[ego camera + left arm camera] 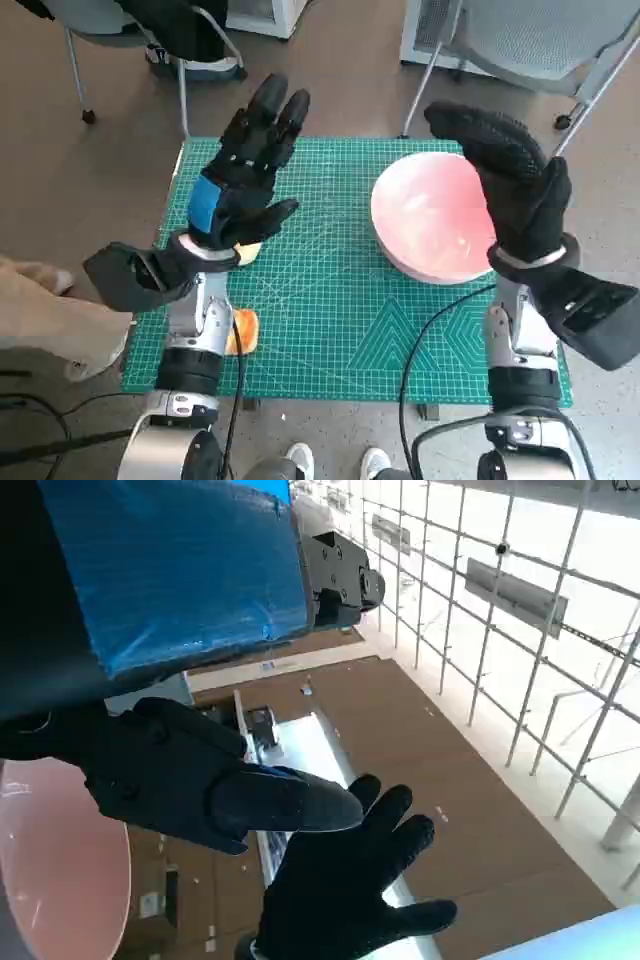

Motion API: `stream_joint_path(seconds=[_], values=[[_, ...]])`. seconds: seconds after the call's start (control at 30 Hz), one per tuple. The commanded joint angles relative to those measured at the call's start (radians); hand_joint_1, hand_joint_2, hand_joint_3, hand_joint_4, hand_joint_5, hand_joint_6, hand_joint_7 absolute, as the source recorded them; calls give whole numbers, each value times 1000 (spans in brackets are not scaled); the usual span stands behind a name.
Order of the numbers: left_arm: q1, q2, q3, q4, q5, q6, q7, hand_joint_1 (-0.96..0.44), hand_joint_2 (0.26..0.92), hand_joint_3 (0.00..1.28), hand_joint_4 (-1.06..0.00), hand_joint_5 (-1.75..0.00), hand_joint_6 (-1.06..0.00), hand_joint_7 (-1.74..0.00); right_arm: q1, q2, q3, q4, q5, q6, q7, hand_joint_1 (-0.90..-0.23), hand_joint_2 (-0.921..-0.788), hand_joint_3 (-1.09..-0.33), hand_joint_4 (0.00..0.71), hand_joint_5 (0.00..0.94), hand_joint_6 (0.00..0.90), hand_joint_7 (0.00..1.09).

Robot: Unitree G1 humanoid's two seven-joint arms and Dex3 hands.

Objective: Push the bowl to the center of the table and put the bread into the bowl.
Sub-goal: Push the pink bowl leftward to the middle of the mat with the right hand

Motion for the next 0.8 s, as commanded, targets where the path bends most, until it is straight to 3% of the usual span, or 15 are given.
stream_joint_path(seconds=[0.03, 0.8], values=[[9, -8, -4, -9, 2, -1, 8, -589, 921, 225, -13, -2, -118, -65, 26, -2, -3, -6, 14, 16, 9, -662, -921, -642, 247, 1, 157, 415], [17, -9, -8, -12, -6, 8, 6, -601, 921, 220, -18, -3, -123, -73, 35, -4, -2, -22, 26, 29, 18, -662, -921, -630, 247, 0, 166, 395]])
